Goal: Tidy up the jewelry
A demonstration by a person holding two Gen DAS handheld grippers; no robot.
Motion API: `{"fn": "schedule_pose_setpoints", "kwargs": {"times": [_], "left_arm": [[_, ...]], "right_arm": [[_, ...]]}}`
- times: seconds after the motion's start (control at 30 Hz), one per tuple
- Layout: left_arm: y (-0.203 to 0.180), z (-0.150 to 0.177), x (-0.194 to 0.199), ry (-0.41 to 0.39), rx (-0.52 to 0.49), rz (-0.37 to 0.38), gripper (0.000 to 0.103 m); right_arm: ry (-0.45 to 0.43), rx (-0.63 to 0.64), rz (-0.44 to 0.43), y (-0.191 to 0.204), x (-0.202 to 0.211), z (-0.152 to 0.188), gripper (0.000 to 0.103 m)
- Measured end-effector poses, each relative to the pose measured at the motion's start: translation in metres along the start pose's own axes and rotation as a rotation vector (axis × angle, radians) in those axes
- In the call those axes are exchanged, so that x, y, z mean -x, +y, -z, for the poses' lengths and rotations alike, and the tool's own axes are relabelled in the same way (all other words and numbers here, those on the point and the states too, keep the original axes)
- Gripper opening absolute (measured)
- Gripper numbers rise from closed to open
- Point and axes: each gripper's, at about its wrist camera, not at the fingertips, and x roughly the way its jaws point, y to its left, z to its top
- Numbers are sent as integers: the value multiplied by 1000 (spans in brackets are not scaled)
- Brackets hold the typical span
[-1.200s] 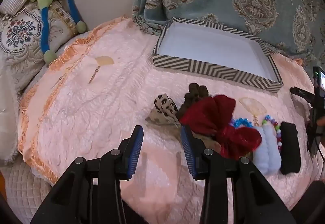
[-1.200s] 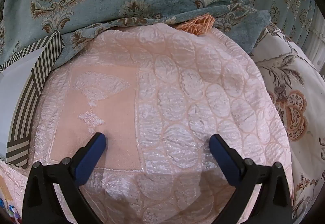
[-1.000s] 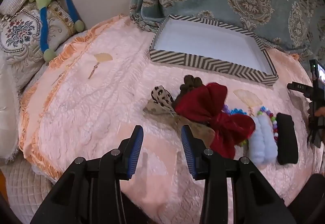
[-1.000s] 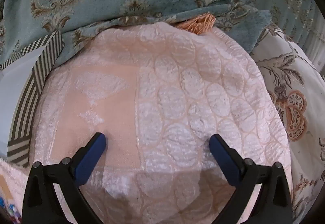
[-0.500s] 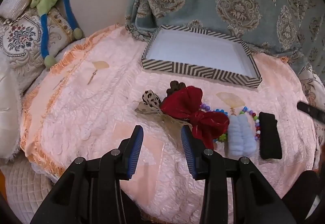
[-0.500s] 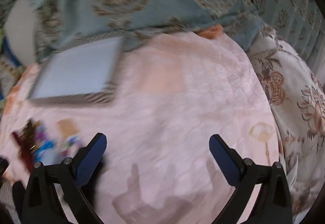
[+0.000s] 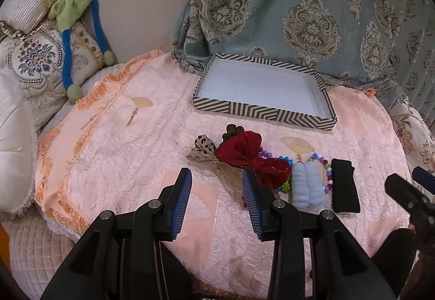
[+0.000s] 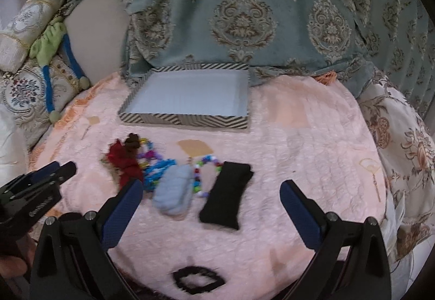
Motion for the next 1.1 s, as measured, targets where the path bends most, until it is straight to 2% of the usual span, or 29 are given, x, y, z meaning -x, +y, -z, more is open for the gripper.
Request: {"fn": "schedule_pose_setpoints", "kwargs": {"times": [0.07,0.2,0.3,0.43,1.1], "left_arm": [[2,1,4,-5,7,9,22],[2,2,11,-14,11,12,22],[2,3,15,-20,13,9,22],[6,3,17,-17,28,11,22],[8,4,16,-14,24,5,22]], "right_arm": [[-1,9,21,5,3,2,102],[-5,5,6,14,10,3,102],[-20,26,36,21,14,3,102],[-21,27,10,23,18,3,102],[-7,45,-6,29,13,7,102]]}}
